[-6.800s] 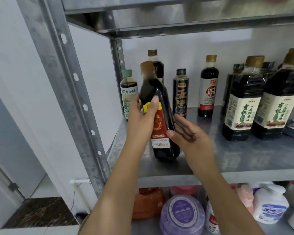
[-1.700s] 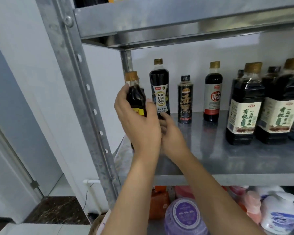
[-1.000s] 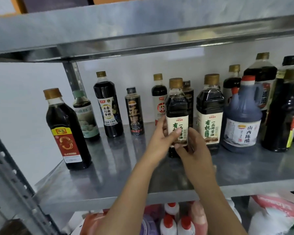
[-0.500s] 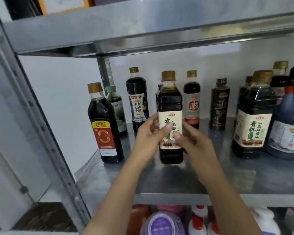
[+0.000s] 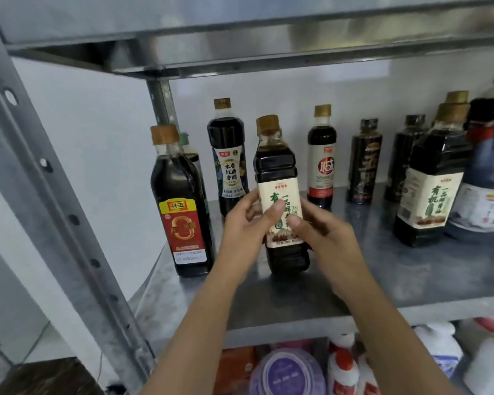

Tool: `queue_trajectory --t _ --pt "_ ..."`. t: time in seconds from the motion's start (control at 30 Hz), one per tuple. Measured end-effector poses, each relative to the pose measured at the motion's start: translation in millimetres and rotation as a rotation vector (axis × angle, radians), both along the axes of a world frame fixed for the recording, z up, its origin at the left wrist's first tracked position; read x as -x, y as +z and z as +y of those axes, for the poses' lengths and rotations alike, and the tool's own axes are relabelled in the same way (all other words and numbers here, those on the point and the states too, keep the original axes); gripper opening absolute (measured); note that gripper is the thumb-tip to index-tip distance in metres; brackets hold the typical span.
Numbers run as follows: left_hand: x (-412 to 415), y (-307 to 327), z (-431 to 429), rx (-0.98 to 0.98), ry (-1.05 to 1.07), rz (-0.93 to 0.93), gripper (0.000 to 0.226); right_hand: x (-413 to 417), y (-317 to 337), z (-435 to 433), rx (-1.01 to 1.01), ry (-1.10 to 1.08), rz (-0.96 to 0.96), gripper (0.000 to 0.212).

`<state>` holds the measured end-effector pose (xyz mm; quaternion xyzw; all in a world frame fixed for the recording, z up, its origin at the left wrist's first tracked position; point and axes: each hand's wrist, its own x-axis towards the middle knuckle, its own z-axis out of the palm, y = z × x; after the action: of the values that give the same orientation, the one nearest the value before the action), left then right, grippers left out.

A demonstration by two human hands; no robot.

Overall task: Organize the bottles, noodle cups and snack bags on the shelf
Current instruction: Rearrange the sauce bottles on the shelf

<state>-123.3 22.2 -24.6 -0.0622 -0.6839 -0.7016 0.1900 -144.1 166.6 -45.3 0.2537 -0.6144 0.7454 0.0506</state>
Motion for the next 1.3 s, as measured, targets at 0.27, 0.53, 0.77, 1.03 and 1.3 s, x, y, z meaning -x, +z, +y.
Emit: queue_trajectory --t 0.27,0.53,0.77,1.03,1.3 --pt "-1.3 -10.9 3.7 0.019 0.014 -0.016 0.038 -3.8 -6.6 0.8 -0.041 -0.011 0.013 0.036" --pt "-6.7 -17.2 1.4 0.088 0.005 0.024 0.040 -1.7 -16.6 -1.0 -0.081 -0.069 0.058 0.038" --pt "-6.0 -21.8 0.4 0.137 0.000 -0.001 0.057 -1.8 -17.6 1.8 -0.039 -0.018 0.020 0.035" --pt "-5.7 -20.6 1.5 0.104 0.021 -0.005 0.060 1.2 -20.0 1.5 -0.109 -0.083 0.055 0.037" --pt "-4.7 -20.0 0.7 0.108 0.027 -0.011 0.061 3.2 -20.0 1.1 -0.133 -0.088 0.049 0.039"
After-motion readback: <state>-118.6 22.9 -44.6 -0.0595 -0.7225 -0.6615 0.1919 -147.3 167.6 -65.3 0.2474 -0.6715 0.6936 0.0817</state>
